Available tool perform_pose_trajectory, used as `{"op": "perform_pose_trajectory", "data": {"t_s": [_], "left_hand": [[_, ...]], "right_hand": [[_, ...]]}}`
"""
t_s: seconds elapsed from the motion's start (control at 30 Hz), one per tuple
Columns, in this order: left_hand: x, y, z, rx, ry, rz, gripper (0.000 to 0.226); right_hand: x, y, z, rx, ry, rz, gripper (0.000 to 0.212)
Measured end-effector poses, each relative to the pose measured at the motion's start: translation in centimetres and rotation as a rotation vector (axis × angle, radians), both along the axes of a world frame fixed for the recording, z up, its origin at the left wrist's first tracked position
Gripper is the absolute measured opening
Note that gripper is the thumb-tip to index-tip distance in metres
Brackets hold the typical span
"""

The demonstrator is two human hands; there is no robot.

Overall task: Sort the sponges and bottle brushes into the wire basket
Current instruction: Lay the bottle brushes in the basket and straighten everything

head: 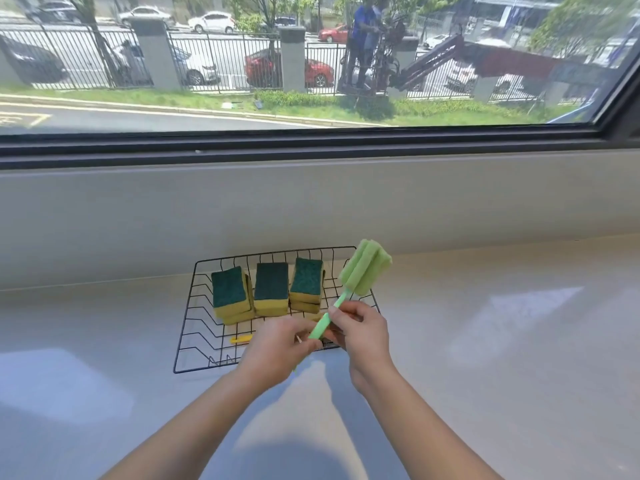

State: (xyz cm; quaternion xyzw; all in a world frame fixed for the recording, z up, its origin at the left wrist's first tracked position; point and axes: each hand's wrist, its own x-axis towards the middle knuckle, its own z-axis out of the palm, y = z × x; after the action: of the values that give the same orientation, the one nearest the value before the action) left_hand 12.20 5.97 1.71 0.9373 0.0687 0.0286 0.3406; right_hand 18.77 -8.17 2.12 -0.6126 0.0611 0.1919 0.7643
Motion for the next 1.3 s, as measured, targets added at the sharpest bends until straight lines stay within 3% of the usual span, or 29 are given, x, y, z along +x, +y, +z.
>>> {"op": "perform_pose_trajectory", "data": {"t_s": [0.17, 0.4, 0.63, 0.7, 0.83, 1.2, 1.3], "left_hand": [[-0.8, 2.8, 0.6, 0.186, -0.077, 0.089, 0.005], [-1.1, 8.5, -0.5, 0.472, -0.018, 0.095, 0.017], [-0.3, 9.9, -3.6, 0.461, 0.085, 0.1, 0.014], [-0.1, 9.9, -4.5, 0.447, 0.142, 0.118, 0.014], [0.2, 9.3, -6.0, 0.417, 0.175, 0.139, 0.017], [-0.7, 10.3, -6.5, 0.408, 0.167, 0.217, 0.028], [-1.6, 10.7, -6.1, 0.54, 0.115, 0.254, 0.025]], "right_hand": [[-0.2, -0.3, 0.2, -0.058, -0.044, 0.237, 0.013], [2.6, -4.1, -1.8, -0.342, -0.085, 0.109, 0.022], [3.7, -3.5, -3.4, -0.638, -0.267, 0.254, 0.017], [3.6, -3.2, -3.9, -0.674, -0.299, 0.257, 0.025], [3.9, -2.9, -4.2, -0.686, -0.296, 0.23, 0.036], [4.3, -2.5, -4.0, -0.704, -0.299, 0.246, 0.028], [4.3, -2.4, -4.0, -0.722, -0.317, 0.257, 0.027]]}}
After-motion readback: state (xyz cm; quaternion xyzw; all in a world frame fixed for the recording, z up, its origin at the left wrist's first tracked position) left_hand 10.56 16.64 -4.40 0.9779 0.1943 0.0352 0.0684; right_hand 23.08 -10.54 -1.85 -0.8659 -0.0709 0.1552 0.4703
